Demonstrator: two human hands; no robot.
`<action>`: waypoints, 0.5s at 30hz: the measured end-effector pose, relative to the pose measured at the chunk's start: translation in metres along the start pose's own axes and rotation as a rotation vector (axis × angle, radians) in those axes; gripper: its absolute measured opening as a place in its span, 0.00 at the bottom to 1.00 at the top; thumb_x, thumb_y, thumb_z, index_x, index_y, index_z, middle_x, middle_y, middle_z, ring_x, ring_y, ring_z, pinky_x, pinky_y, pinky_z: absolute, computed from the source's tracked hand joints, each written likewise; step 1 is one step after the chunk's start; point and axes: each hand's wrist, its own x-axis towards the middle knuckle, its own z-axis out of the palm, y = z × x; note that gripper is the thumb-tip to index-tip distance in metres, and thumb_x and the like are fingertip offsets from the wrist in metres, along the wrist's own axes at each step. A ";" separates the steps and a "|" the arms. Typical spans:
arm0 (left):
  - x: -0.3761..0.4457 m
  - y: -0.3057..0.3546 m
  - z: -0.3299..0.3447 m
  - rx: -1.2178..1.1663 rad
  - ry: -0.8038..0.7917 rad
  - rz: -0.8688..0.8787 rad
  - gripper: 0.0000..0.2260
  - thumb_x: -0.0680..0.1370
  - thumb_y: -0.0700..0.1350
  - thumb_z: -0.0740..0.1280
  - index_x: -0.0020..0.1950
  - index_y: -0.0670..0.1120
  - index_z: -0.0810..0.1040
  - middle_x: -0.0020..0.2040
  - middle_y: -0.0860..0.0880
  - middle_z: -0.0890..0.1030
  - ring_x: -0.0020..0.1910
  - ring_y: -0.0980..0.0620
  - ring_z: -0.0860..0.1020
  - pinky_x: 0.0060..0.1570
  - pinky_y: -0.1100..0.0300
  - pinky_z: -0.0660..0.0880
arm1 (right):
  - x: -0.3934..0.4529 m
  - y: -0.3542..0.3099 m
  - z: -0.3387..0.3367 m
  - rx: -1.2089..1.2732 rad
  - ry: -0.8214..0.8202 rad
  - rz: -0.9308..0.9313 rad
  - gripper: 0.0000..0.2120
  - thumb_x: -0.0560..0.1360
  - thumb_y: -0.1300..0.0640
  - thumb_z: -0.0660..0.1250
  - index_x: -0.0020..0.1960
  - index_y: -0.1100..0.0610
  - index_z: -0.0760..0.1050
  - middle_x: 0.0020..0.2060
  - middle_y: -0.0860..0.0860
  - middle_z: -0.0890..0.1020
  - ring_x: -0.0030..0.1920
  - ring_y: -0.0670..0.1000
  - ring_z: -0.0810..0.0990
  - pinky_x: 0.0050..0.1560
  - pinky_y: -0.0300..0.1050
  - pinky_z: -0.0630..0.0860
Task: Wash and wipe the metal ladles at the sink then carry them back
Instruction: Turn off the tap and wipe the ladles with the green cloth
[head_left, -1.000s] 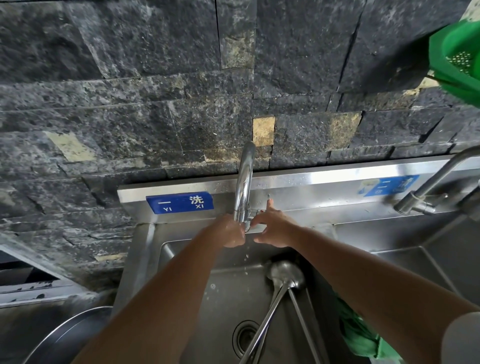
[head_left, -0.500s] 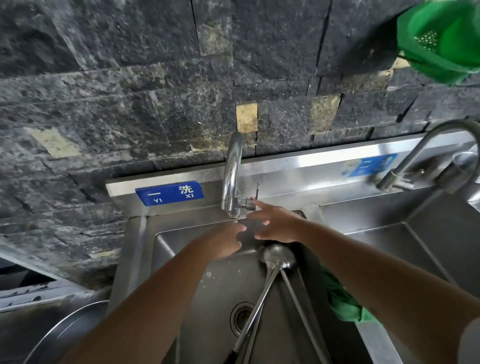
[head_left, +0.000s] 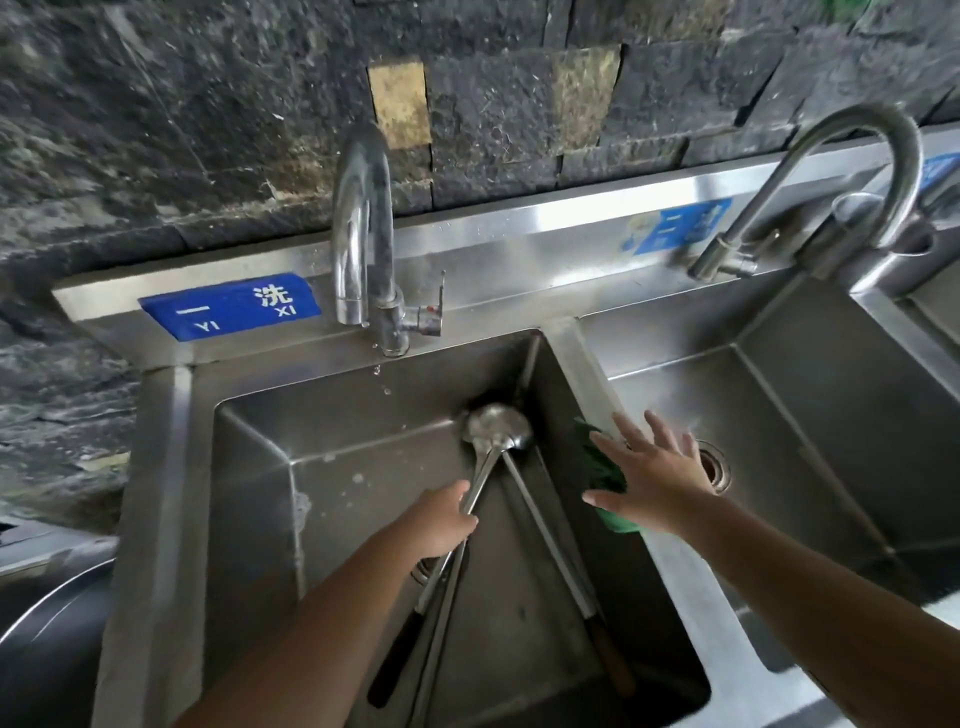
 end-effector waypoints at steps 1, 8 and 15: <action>0.008 -0.001 0.011 -0.009 -0.015 -0.012 0.27 0.78 0.49 0.63 0.76 0.47 0.62 0.73 0.44 0.70 0.68 0.46 0.73 0.66 0.58 0.69 | 0.001 0.002 0.009 0.009 -0.011 0.009 0.43 0.68 0.22 0.53 0.77 0.36 0.46 0.79 0.45 0.45 0.78 0.58 0.42 0.74 0.69 0.49; 0.060 -0.009 0.051 0.035 -0.059 -0.062 0.29 0.77 0.51 0.62 0.76 0.47 0.60 0.72 0.44 0.70 0.69 0.44 0.71 0.64 0.55 0.69 | 0.014 0.005 0.038 0.032 0.123 0.000 0.43 0.68 0.24 0.56 0.78 0.38 0.47 0.79 0.43 0.44 0.79 0.52 0.42 0.72 0.56 0.63; 0.111 -0.014 0.061 0.072 0.084 -0.109 0.23 0.77 0.46 0.64 0.71 0.44 0.65 0.66 0.40 0.72 0.63 0.40 0.74 0.59 0.52 0.72 | 0.027 0.012 0.062 0.070 0.385 -0.020 0.36 0.70 0.30 0.57 0.74 0.46 0.67 0.74 0.46 0.68 0.75 0.52 0.65 0.67 0.55 0.71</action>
